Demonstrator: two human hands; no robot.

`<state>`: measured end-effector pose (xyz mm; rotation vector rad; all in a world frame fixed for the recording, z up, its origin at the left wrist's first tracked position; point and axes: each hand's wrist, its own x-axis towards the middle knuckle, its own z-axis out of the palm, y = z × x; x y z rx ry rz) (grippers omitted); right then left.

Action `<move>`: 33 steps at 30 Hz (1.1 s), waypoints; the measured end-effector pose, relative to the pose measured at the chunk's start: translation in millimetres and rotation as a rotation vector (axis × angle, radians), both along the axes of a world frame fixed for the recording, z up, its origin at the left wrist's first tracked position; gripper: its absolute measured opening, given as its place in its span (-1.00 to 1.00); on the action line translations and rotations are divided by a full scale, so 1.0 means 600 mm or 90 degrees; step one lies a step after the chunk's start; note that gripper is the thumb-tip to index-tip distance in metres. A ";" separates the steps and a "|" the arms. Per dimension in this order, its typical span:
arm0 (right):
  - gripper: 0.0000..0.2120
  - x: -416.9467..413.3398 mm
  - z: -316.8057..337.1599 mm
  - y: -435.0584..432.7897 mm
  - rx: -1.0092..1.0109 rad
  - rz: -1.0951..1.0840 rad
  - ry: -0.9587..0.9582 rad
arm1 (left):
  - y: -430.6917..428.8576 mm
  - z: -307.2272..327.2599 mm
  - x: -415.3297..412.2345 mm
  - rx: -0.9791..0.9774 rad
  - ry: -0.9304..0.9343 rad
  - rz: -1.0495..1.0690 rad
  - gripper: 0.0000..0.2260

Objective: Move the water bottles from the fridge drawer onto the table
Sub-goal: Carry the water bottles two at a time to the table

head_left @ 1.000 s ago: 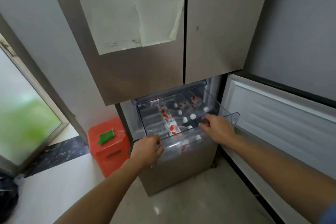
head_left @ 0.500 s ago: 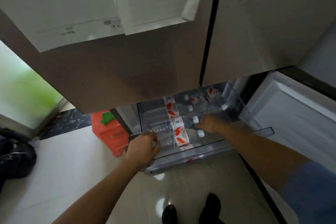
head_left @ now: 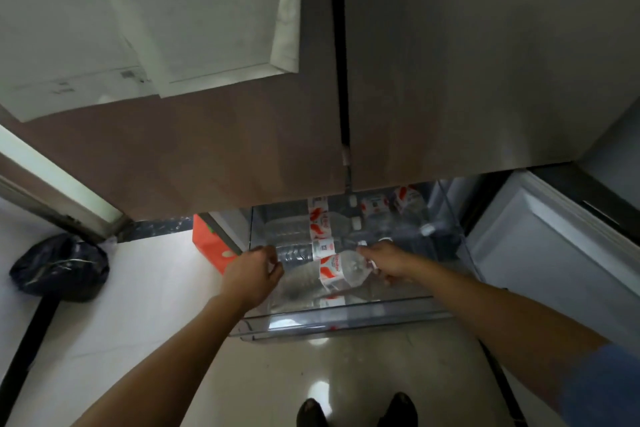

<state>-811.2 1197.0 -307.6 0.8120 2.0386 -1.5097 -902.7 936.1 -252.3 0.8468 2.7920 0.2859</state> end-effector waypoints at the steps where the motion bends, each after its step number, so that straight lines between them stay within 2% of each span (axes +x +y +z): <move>1: -0.67 0.007 0.007 0.008 0.032 0.008 0.019 | 0.007 0.001 -0.003 0.002 0.001 -0.001 -0.84; 5: -0.78 0.033 0.045 0.056 0.210 0.074 0.083 | 0.051 0.006 -0.010 -0.010 0.016 -0.027 -0.82; 9: -0.70 0.066 0.091 0.103 0.260 0.014 0.127 | 0.110 0.002 -0.007 -0.035 0.000 -0.064 -0.80; 13: -0.74 0.110 0.134 0.129 0.347 0.016 0.135 | 0.181 -0.021 -0.006 -0.086 -0.008 -0.125 -0.74; 19: -0.85 0.162 0.148 0.149 0.444 0.023 0.150 | 0.264 -0.085 0.001 -0.123 -0.109 -0.241 -0.58; 24: -0.75 0.174 0.129 0.153 0.517 -0.032 0.127 | 0.276 -0.121 -0.006 -0.243 -0.014 -0.319 -0.55; 29: -0.63 0.159 0.129 0.138 0.531 -0.080 0.118 | 0.278 -0.116 0.003 -0.330 -0.021 -0.396 -0.48; 33: -0.61 0.142 0.140 0.120 0.548 -0.066 0.120 | 0.281 -0.084 0.027 -0.342 0.046 -0.490 -0.59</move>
